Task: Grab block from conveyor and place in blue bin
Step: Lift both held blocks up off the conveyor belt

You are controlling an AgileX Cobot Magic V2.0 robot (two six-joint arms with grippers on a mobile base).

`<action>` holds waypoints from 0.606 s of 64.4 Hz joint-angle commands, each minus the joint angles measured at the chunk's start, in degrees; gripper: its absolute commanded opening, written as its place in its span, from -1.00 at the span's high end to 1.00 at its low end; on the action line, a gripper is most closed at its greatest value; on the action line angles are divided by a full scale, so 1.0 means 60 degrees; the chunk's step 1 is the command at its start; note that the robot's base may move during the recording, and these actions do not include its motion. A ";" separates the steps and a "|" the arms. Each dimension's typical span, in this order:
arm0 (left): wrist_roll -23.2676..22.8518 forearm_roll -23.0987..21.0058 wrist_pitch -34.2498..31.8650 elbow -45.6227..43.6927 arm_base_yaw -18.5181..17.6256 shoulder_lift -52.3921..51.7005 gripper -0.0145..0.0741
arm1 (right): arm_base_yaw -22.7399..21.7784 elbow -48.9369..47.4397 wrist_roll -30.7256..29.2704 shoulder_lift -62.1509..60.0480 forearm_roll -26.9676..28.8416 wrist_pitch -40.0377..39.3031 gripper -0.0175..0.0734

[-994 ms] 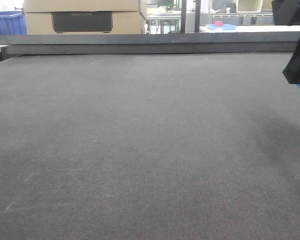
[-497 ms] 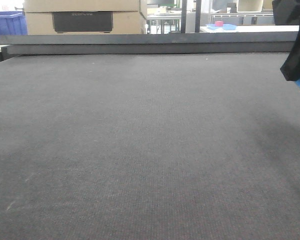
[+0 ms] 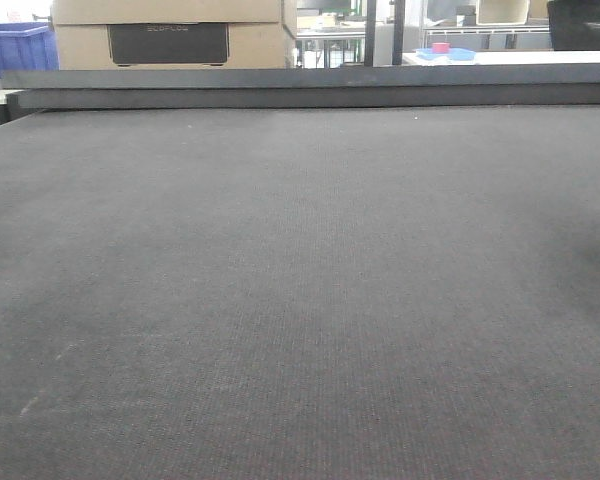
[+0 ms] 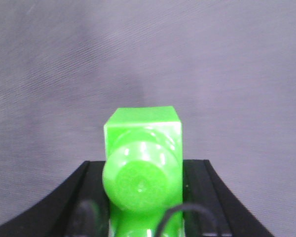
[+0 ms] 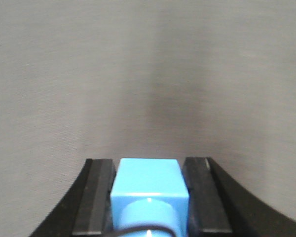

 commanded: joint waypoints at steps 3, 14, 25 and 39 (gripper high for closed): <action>-0.0346 -0.0104 -0.0557 0.0734 -0.0504 -0.1195 0.92 | -0.0172 0.0112 -0.0298 -0.0331 -0.0169 0.0015 0.97; -0.0346 -0.0141 -0.0841 0.1738 -0.0947 -0.2801 0.92 | -0.0172 0.1152 -0.0298 -0.1248 -0.0343 -0.0668 0.97; -0.0346 -0.0180 -0.0863 0.2418 -0.0969 -0.4607 0.92 | -0.0172 0.2201 -0.0298 -0.2530 -0.0385 -0.0924 0.97; -0.0346 -0.0180 -0.0774 0.2493 -0.0969 -0.6841 0.92 | -0.0172 0.2210 -0.0318 -0.4161 -0.0385 -0.0886 0.97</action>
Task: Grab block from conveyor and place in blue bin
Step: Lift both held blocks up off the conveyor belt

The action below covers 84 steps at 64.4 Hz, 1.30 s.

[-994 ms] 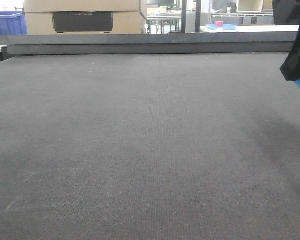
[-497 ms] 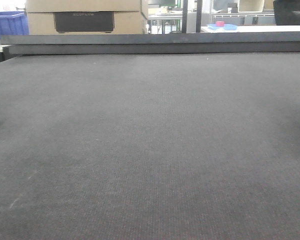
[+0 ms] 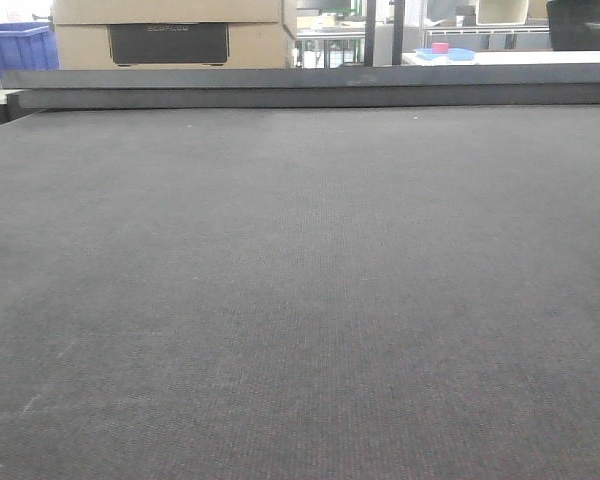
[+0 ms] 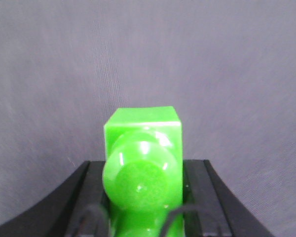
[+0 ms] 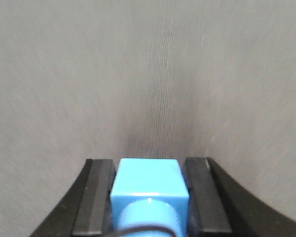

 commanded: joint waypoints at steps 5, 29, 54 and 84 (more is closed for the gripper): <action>-0.0088 -0.0083 -0.0096 0.0024 -0.0064 -0.1449 0.92 | -0.0056 -0.0262 -0.0105 -0.0966 -0.0123 -0.0042 0.97; -0.0088 -0.0083 0.0052 -0.0311 -0.0321 -0.2454 0.92 | -0.0056 -0.2839 -0.0507 -0.1715 -0.0123 0.0695 0.97; -0.0769 0.0033 0.0395 -0.2151 -0.0387 -0.2371 0.92 | -0.0039 -0.3584 -0.0849 -0.1823 -0.0123 0.0913 0.97; -0.0769 0.0033 0.0250 -0.2151 -0.0387 -0.2389 0.92 | -0.0039 -0.3584 -0.0849 -0.1825 -0.0123 0.0873 0.97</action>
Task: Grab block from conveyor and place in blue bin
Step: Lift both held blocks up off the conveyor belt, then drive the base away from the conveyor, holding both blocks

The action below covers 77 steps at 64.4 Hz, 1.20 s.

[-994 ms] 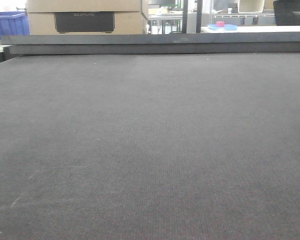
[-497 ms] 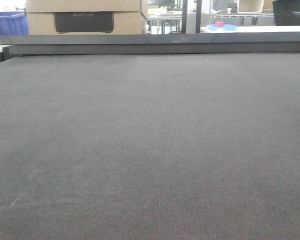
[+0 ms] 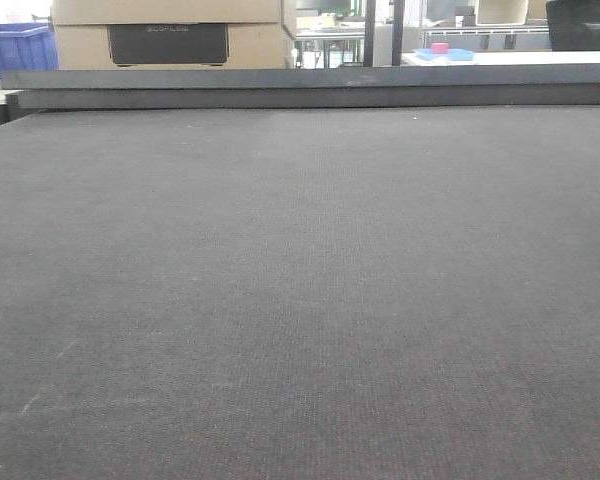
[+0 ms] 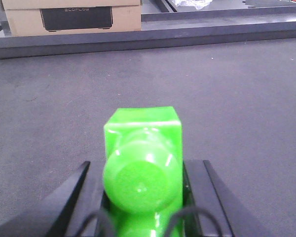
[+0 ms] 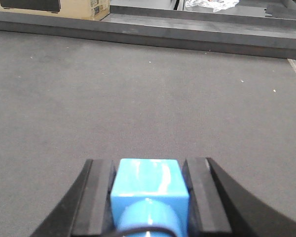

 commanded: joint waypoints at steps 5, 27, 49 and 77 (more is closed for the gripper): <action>-0.0056 -0.0004 -0.0280 -0.0078 -0.0076 -0.0014 0.92 | -0.0039 -0.0052 -0.0088 -0.0060 -0.0116 -0.0126 0.97; -0.0056 -0.0004 -0.0280 -0.0078 -0.0076 -0.0014 0.92 | -0.0039 -0.0052 -0.0088 -0.0060 -0.0116 -0.0126 0.97; -0.0056 -0.0004 -0.0280 -0.0078 -0.0076 -0.0014 0.92 | -0.0039 -0.0052 -0.0088 -0.0060 -0.0116 -0.0149 0.97; -0.0056 -0.0004 -0.0280 -0.0078 -0.0076 -0.0014 0.92 | -0.0039 -0.0052 -0.0088 -0.0060 -0.0116 -0.0212 0.97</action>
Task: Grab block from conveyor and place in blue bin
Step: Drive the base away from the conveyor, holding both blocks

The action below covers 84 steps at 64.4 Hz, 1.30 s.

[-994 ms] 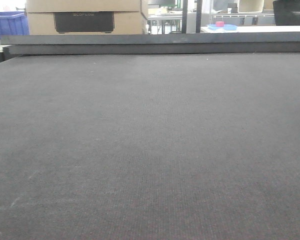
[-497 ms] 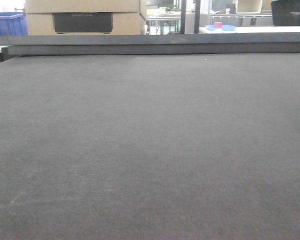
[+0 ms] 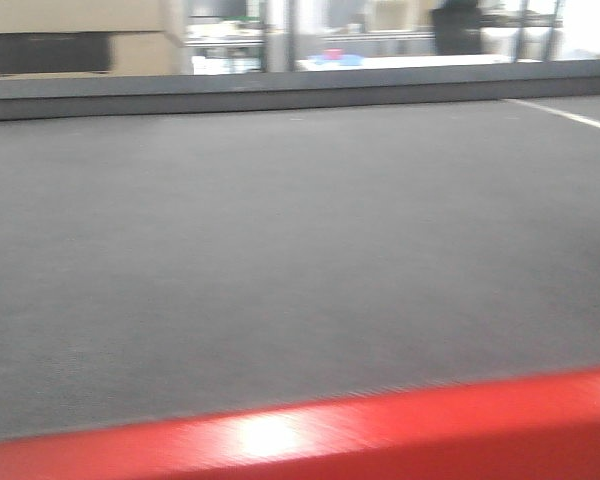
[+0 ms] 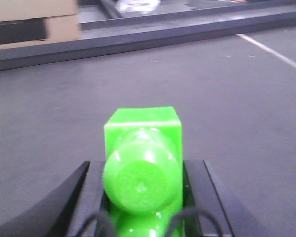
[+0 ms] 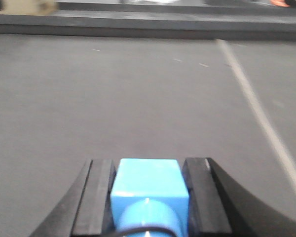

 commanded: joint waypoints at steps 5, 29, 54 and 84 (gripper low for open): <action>-0.0056 -0.0042 -0.0195 -0.0078 -0.0076 -0.0014 0.92 | -0.0039 -0.0052 -0.0044 -0.0060 -0.0116 -0.0212 0.97; -0.0056 -0.0042 -0.0195 -0.0078 -0.0076 -0.0014 0.92 | -0.0039 -0.0052 -0.0044 -0.0060 -0.0116 -0.0212 0.97; -0.0056 -0.0042 -0.0195 -0.0078 -0.0076 -0.0014 0.92 | -0.0039 -0.0052 -0.0044 -0.0060 -0.0116 -0.0212 0.97; -0.0056 -0.0042 -0.0195 -0.0078 -0.0076 -0.0014 0.92 | -0.0039 -0.0052 -0.0044 -0.0060 -0.0116 -0.0212 0.97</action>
